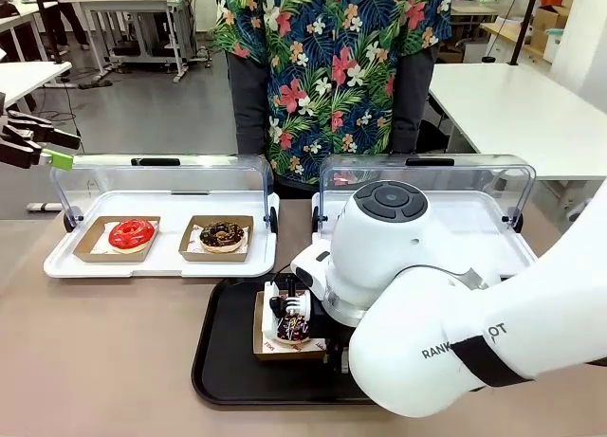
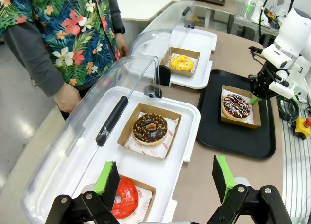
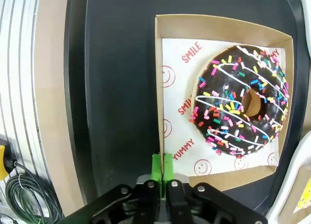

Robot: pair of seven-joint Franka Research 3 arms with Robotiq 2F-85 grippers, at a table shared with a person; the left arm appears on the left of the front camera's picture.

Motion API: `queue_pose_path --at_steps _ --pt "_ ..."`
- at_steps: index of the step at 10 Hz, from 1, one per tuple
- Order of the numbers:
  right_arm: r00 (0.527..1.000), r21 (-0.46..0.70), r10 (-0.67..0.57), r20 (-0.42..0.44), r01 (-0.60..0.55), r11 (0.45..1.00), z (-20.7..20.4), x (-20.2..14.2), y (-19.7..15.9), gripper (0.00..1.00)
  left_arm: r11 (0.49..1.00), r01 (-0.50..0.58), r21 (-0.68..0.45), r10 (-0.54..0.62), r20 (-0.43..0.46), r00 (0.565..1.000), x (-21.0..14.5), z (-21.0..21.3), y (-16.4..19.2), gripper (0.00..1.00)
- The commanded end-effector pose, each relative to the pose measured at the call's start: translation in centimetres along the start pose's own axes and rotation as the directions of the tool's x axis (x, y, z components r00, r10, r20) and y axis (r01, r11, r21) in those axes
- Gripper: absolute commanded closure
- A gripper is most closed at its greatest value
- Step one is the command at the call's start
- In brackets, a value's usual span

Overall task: Move the fourth donut from the left to the tray.
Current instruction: Pick up the Paper togo box containing the Donut indicated by the person and place it on the Handle tray.

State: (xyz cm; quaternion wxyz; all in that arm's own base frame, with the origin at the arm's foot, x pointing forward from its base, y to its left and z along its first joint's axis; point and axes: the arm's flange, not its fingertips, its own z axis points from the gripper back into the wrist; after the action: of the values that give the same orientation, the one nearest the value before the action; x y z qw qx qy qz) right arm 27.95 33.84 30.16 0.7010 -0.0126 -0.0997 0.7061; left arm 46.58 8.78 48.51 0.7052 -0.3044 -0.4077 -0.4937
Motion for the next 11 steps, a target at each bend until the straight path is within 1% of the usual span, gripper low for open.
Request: queue_pose_path --at_steps 1,2,3,4,5,6,8,11 --pt "1.0 0.007 -0.013 -0.002 0.013 1.0 0.0 -4.5 3.3 0.41 1.0 0.003 -0.005 -0.003 -0.005 1.0 0.2 0.1 0.0 0.0" --pt "1.0 0.013 -0.008 0.005 0.008 1.0 0.1 -4.6 3.2 0.42 1.0 0.003 -0.005 -0.003 -0.005 1.0 0.2 0.1 0.0 0.0" --pt "1.0 0.012 -0.013 0.012 0.013 1.0 0.6 -4.5 3.2 0.0 1.0 0.003 -0.005 -0.003 -0.005 1.0 0.2 0.1 0.0 0.0" --pt "1.0 0.015 -0.02 0.008 0.02 1.0 1.5 -4.5 3.2 0.0 1.0 0.003 -0.005 -0.003 -0.005 1.0 0.2 0.1 0.0 0.0" --pt "1.0 -0.002 -0.019 0.025 0.019 1.0 2.5 -4.4 3.2 0.0 1.0 0.003 -0.005 -0.003 -0.005 1.0 0.2 0.1 0.0 0.0" --pt "0.999 -0.011 -0.021 0.043 0.021 1.0 3.6 -4.2 3.2 0.19 1.0 0.003 -0.005 -0.003 -0.005 1.0 0.2 0.1 0.0 0.0" --pt "0.999 -0.011 -0.003 0.048 0.004 1.0 5.7 -3.7 3.3 0.0 1.0 0.003 -0.005 -0.003 -0.005 1.0 0.2 0.1 0.0 0.0" --pt "0.999 0.016 0.011 0.05 -0.011 1.0 7.4 -3.3 3.3 0.0 1.0 0.003 -0.005 -0.003 -0.005 1.0 0.2 0.1 0.0 0.0"
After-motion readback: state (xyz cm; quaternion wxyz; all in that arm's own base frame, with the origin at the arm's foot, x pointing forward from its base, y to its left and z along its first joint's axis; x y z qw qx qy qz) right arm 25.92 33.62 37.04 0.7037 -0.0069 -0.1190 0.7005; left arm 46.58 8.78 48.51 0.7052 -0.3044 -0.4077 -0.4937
